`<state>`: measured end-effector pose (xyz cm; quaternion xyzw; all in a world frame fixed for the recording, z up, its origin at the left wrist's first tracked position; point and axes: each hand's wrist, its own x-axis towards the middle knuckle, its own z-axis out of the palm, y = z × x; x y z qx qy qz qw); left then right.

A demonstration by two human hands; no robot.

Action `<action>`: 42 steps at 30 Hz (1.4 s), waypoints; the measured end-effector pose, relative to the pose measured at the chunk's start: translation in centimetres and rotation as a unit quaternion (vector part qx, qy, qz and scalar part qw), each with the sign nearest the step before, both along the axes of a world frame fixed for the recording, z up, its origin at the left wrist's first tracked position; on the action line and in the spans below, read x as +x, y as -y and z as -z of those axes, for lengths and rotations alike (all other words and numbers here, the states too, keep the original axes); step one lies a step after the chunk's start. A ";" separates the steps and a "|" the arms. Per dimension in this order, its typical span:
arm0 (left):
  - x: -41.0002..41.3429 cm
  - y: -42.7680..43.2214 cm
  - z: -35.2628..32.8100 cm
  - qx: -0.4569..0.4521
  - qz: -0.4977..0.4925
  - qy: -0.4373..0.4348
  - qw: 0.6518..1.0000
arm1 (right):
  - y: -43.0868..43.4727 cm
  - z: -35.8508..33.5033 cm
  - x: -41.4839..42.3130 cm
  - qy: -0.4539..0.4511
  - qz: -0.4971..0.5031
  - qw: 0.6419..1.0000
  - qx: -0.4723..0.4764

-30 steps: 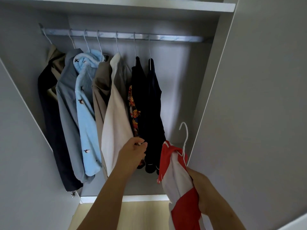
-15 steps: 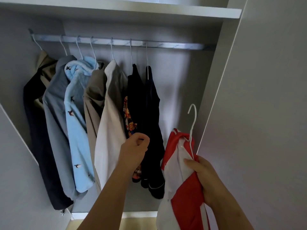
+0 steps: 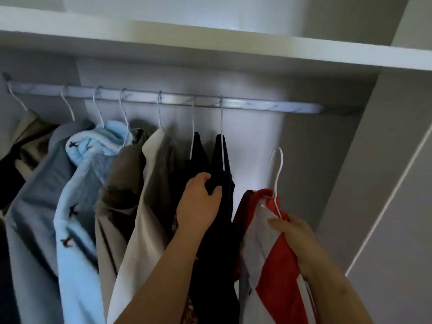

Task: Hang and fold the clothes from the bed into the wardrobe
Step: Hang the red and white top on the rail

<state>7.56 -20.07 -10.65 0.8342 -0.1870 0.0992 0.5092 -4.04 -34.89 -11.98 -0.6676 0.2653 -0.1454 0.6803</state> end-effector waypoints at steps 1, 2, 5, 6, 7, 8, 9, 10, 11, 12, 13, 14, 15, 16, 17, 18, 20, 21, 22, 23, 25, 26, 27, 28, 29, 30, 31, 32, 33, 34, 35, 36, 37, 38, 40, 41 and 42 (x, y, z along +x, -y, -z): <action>1.3 0.7 -0.2 0.018 0.022 -0.007 1.000 | 0.3 -0.5 1.3 0.003 0.009 1.000 0.002; 2.3 1.4 -0.4 0.038 0.042 -0.014 0.998 | 0.6 -0.9 2.5 0.008 0.019 1.000 0.004; 4.7 3.3 -0.8 0.077 0.098 -0.043 0.991 | 2.0 -2.5 5.2 0.039 0.049 0.998 -0.008; 5.3 3.8 -0.9 0.080 0.110 -0.048 0.990 | 2.6 -3.2 6.0 0.048 0.056 0.997 -0.021; 5.6 4.3 -1.0 0.078 0.119 -0.051 0.989 | 3.1 -4.0 6.6 0.054 0.061 0.996 -0.030; 5.9 4.7 -1.1 0.070 0.124 -0.053 0.988 | 3.8 -4.8 7.3 0.063 0.065 0.995 -0.039; 6.1 5.2 -1.2 0.059 0.127 -0.054 0.989 | 4.4 -5.6 7.9 0.072 0.068 0.994 -0.046; 6.3 5.5 -1.2 0.045 0.127 -0.053 0.989 | 5.0 -6.4 8.5 0.081 0.070 0.993 -0.052; 6.4 5.9 -1.2 0.032 0.128 -0.052 0.990 | 5.5 -7.3 9.2 0.087 0.071 0.992 -0.056; 6.5 6.2 -1.2 0.019 0.130 -0.050 0.990 | 6.1 -8.0 9.8 0.091 0.071 0.991 -0.061; 6.5 6.5 -1.1 0.007 0.135 -0.048 0.990 | 6.7 -8.8 10.3 0.095 0.071 0.991 -0.064; 6.5 6.9 -0.9 -0.005 0.141 -0.046 0.989 | 7.3 -9.4 10.9 0.099 0.070 0.990 -0.066; 6.5 7.2 -0.7 -0.015 0.149 -0.044 0.988 | 7.8 -9.9 11.4 0.099 0.070 0.990 -0.067; 6.5 7.6 -0.6 -0.023 0.159 -0.041 0.986 | 8.4 -10.1 11.9 0.095 0.070 0.991 -0.069; 6.4 8.0 -0.5 -0.031 0.169 -0.038 0.984 | 8.9 -10.2 12.5 0.088 0.069 0.991 -0.071; 6.3 8.5 -0.4 -0.038 0.177 -0.036 0.983 | 9.3 -9.9 12.9 0.082 0.066 0.992 -0.072; 6.1 9.6 -0.3 -0.042 0.189 -0.037 0.980 | 10.1 -8.8 13.7 0.072 0.058 0.994 -0.064; 6.0 10.2 -0.3 -0.041 0.194 -0.039 0.979 | 10.4 -8.1 14.0 0.068 0.054 0.994 -0.060; 5.8 10.8 -0.4 -0.043 0.198 -0.041 0.978 | 10.8 -7.4 14.2 0.067 0.050 0.995 -0.059; 5.7 11.3 -0.3 -0.046 0.204 -0.040 0.977 | 11.1 -7.0 14.3 0.070 0.047 0.995 -0.060; 5.4 12.4 -0.4 -0.043 0.218 -0.032 0.974 | 11.9 -6.6 14.5 0.076 0.054 0.993 -0.066; 5.2 12.9 -0.4 -0.034 0.224 -0.030 0.974 | 12.3 -6.6 14.6 0.076 0.061 0.992 -0.076; 5.1 13.4 -0.4 -0.029 0.226 -0.031 0.973 | 12.6 -6.5 14.6 0.074 0.069 0.991 -0.085; 4.9 13.9 -0.3 -0.027 0.224 -0.037 0.973 | 12.9 -6.4 14.6 0.069 0.076 0.990 -0.095; 4.7 14.3 -0.2 -0.026 0.222 -0.047 0.974 | 13.1 -6.3 14.5 0.062 0.083 0.989 -0.107; 4.5 14.5 -0.1 -0.019 0.217 -0.056 0.974 | 13.2 -6.0 14.5 0.053 0.092 0.987 -0.120; 4.4 14.6 0.1 -0.009 0.213 -0.060 0.975 | 13.3 -5.8 14.4 0.047 0.102 0.984 -0.138; 4.4 14.7 0.1 0.007 0.206 -0.054 0.977 | 13.2 -5.6 14.2 0.042 0.112 0.980 -0.161; 4.3 14.4 0.1 0.024 0.187 -0.032 0.982 | 13.1 -5.5 14.0 0.035 0.122 0.973 -0.191; 4.2 13.9 -0.2 0.037 0.151 0.015 0.988 | 12.8 -5.4 13.9 0.021 0.135 0.964 -0.230; 4.2 13.1 -0.6 0.045 0.097 0.087 0.990 | 12.4 -5.2 13.7 0.003 0.156 0.947 -0.281; 4.3 12.1 -1.1 0.047 0.028 0.174 0.983 | 11.7 -5.2 13.5 -0.007 0.183 0.922 -0.341; 4.6 11.1 -1.5 0.048 -0.045 0.248 0.967 | 10.6 -5.4 13.2 0.002 0.207 0.892 -0.402; 4.8 10.1 -1.8 0.055 -0.112 0.284 0.951 | 9.5 -5.6 13.1 0.031 0.221 0.863 -0.453; 5.3 8.2 -2.4 0.104 -0.176 0.226 0.952 | 7.5 -5.8 13.2 0.085 0.191 0.837 -0.506; 5.7 7.4 -2.5 0.141 -0.178 0.154 0.962 | 6.7 -5.7 13.3 0.088 0.154 0.840 -0.512; 6.0 6.6 -2.5 0.172 -0.172 0.091 0.966 | 6.1 -5.6 13.5 0.073 0.111 0.849 -0.511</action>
